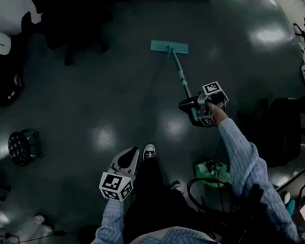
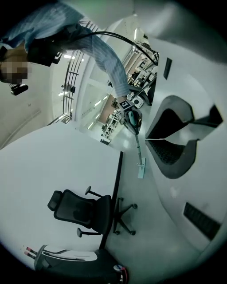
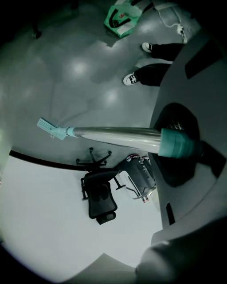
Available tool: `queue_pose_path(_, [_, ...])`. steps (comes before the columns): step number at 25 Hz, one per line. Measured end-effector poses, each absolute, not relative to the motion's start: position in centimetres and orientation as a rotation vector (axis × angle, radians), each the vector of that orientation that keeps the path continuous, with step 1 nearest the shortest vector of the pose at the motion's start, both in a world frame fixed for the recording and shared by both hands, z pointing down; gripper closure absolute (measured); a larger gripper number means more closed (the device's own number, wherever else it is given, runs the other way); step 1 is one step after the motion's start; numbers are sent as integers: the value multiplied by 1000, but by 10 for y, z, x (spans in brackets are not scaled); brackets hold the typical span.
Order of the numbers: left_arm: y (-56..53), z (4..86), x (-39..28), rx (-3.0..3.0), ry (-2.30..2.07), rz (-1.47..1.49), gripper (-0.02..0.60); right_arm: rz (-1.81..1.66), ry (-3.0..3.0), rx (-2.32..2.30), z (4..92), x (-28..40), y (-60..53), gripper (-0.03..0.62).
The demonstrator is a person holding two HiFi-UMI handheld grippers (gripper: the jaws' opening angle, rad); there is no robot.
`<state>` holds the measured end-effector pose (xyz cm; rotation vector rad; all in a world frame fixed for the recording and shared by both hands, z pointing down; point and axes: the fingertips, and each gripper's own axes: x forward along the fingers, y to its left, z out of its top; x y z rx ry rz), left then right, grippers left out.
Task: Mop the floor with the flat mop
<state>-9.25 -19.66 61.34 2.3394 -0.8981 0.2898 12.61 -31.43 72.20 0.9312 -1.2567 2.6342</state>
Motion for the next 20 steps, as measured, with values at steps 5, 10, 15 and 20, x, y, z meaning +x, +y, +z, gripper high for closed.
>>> queue_pose_path(5, [-154, 596, -78, 2377, -857, 295, 572, 2661, -1236, 903, 708, 125, -219, 572])
queue_pose_path(10, [-110, 579, -65, 2416, -838, 297, 572, 2673, -1225, 858, 694, 119, -122, 572])
queue_pose_path(15, [-64, 560, -61, 2447, -841, 283, 572, 2664, -1202, 830, 683, 111, -16, 572])
queue_pose_path(20, [-3, 546, -52, 2472, -846, 273, 572, 2641, -1181, 787, 672, 111, 95, 572])
